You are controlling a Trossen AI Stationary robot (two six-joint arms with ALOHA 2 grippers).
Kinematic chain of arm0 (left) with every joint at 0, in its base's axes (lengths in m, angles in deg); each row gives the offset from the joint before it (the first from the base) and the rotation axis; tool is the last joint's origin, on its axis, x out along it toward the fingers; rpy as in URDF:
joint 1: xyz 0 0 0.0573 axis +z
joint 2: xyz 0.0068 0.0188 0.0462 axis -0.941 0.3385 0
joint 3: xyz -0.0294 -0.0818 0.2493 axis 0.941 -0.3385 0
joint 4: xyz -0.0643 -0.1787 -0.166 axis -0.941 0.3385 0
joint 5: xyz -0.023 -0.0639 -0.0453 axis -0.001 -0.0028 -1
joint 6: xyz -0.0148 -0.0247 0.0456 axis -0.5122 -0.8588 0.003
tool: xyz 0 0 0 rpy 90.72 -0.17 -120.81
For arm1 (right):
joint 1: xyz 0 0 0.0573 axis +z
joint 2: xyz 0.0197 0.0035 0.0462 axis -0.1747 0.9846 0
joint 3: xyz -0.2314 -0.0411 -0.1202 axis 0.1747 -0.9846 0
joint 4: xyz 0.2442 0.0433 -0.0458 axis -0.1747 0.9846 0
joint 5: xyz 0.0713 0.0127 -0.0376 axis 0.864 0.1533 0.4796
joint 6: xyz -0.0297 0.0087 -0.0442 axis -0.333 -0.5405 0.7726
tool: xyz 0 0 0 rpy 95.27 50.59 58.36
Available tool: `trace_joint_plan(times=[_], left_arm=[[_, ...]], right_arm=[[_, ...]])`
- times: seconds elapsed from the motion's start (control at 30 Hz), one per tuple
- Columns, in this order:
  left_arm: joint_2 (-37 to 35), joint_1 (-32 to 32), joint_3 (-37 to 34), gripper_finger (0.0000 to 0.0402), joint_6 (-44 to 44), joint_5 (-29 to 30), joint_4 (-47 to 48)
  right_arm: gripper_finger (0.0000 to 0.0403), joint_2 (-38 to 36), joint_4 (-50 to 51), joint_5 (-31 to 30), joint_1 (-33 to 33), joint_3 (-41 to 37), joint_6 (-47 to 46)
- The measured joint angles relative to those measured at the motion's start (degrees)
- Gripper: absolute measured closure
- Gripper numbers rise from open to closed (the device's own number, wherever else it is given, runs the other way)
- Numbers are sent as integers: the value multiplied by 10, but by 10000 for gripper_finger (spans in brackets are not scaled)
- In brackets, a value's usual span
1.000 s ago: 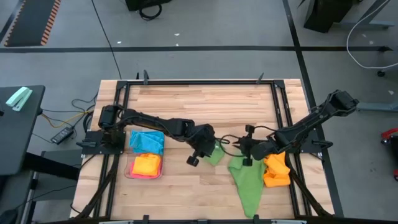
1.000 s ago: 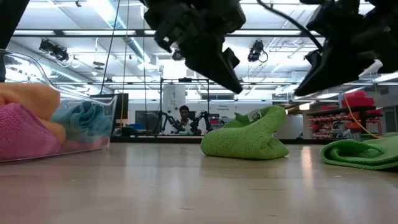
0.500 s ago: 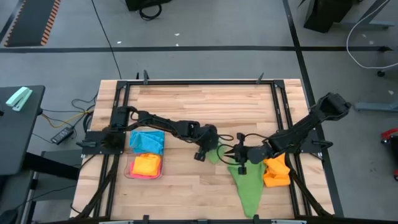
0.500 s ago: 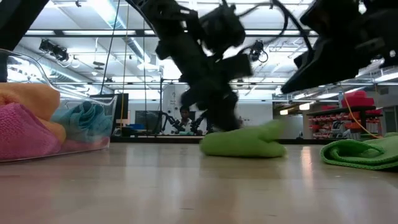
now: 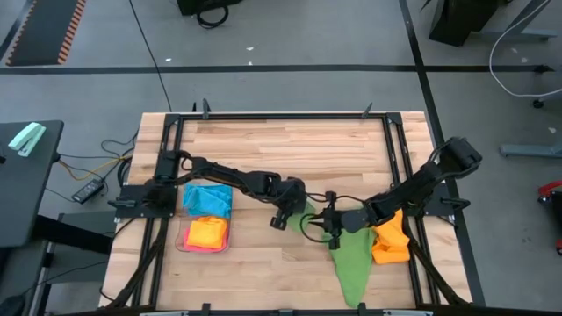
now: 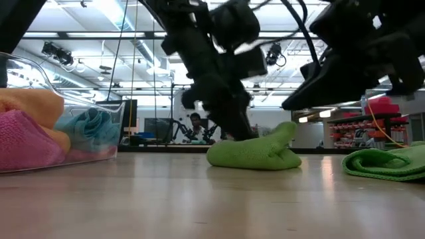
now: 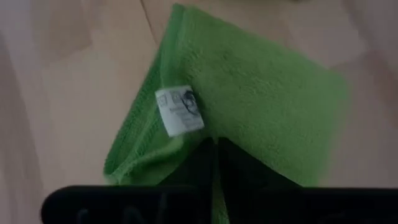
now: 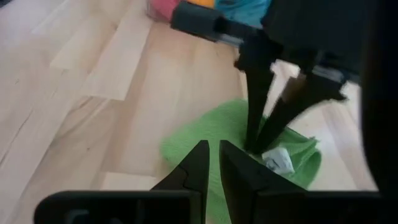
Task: Fold microfiber towels
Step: Fold the left green microfiber cloth, then put the left green microfiber cloth into the transparent bin
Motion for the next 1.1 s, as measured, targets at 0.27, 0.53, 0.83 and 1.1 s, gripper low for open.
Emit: trace_joint_plan(times=[0.27, 0.53, 0.83, 1.1], left_arm=[[-37, -20, 1, 361, 25, 2, 9], [-42, -59, 0, 307, 19, 30, 38], [-42, -51, 0, 249, -22, 106, 63], [-45, -52, 0, 261, -84, 107, 112]], right_arm=[[357, -84, 82, 0, 7, 1, -12], [342, -64, 82, 0, 5, 1, 3], [224, -5, 156, -4, 6, 58, 67], [131, 43, 189, -17, 20, 88, 223]])
